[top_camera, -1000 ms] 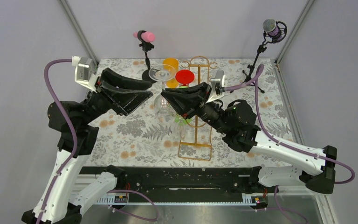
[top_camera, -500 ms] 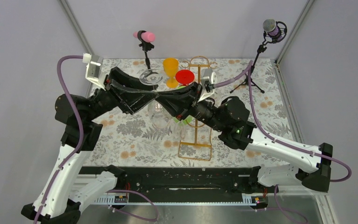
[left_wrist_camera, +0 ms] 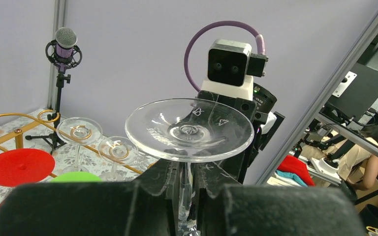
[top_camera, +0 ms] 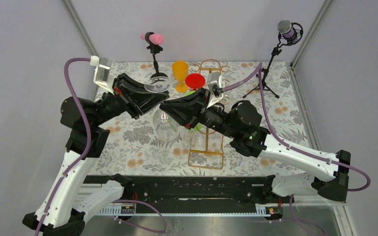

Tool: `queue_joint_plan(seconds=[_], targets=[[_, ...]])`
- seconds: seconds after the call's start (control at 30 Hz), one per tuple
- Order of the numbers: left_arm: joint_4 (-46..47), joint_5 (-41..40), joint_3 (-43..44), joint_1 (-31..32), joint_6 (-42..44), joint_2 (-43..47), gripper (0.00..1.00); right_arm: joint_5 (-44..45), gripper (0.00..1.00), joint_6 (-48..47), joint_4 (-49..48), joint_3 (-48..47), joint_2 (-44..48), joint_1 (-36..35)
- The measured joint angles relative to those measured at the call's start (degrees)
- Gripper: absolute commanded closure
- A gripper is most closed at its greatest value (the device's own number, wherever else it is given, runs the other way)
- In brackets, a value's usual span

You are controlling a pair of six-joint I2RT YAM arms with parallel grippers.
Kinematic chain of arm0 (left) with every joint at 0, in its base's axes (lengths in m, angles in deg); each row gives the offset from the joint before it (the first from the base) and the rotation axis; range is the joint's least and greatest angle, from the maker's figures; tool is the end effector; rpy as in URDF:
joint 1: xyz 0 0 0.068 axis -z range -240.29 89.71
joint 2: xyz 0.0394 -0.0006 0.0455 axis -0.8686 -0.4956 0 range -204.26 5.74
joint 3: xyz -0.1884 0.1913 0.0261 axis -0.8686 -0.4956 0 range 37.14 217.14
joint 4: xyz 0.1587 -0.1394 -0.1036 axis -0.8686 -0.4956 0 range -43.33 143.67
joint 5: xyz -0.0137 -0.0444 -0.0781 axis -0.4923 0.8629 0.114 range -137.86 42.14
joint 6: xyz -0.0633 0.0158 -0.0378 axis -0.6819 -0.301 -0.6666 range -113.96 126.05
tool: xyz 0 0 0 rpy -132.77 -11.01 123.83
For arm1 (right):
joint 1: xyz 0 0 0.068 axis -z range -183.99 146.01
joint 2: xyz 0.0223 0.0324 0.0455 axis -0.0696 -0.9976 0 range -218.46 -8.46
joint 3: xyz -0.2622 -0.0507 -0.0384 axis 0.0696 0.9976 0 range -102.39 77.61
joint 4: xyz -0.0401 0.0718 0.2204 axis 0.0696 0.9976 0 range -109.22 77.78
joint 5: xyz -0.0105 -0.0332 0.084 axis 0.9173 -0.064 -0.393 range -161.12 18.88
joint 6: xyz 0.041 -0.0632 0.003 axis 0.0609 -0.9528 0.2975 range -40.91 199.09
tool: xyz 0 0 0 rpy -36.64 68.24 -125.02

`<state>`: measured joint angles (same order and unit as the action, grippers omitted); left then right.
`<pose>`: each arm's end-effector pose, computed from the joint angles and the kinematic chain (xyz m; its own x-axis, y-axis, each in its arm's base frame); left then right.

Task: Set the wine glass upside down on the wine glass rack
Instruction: Turn the wine glass upside down at the wine rack.

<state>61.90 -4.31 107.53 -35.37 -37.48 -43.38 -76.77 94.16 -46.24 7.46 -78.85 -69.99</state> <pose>0.1032 -0.0963 0.5044 -0.2610 -0.4291 -0.8648 0.9233 0.1505 -0.3533 0.1049 0.2511 0.4803 -0.0686 0.4820 -0.8735 -0.9600 0.2062 0.1892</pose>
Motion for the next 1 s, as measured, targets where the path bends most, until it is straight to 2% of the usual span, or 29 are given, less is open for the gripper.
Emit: queue_joint_plan(seconds=[0.23, 0.47, 0.63, 0.7, 0.73, 0.77, 0.87, 0.97, 1.0], targets=[[-0.02, -0.02, 0.02, 0.02, 0.04, 0.04, 1.0, -0.02, 0.74, 0.26, 0.04, -0.02, -0.02, 0.0], [-0.07, 0.15, -0.02, 0.2, -1.36, -0.11, 1.0, -0.11, 0.66, 0.35, -0.04, -1.11, -1.18, 0.0], [-0.04, 0.26, -0.02, 0.37, -1.62, -0.11, 1.0, -1.18, 0.8, 0.28, 0.07, -1.92, -1.97, 0.0], [0.0, 0.46, -0.02, 0.42, -1.42, -0.11, 1.0, -1.38, 0.91, 0.61, 0.09, -1.97, -2.01, 0.02], [0.04, 0.55, -0.02, 0.42, -1.27, -0.11, 1.0, -1.36, 1.0, 0.74, 0.11, -1.97, -2.01, 0.02], [0.2, 0.7, -0.02, 0.42, -1.2, -0.11, 1.0, -1.42, 1.0, 0.98, 0.11, -1.99, -2.01, 0.02], [0.28, 0.85, -0.02, 0.42, -1.07, -0.11, 0.6, -1.55, 1.0, 1.01, 0.11, -2.01, -2.01, 0.02], [0.76, 0.79, -0.02, 0.5, -1.44, -0.02, 0.34, -1.66, 1.0, 0.39, -0.02, -1.55, -1.99, 0.02], [0.87, 0.74, -0.04, 0.52, -1.44, 0.02, 0.31, -1.6, 1.0, 0.37, -0.11, -1.18, -1.97, 0.02]])
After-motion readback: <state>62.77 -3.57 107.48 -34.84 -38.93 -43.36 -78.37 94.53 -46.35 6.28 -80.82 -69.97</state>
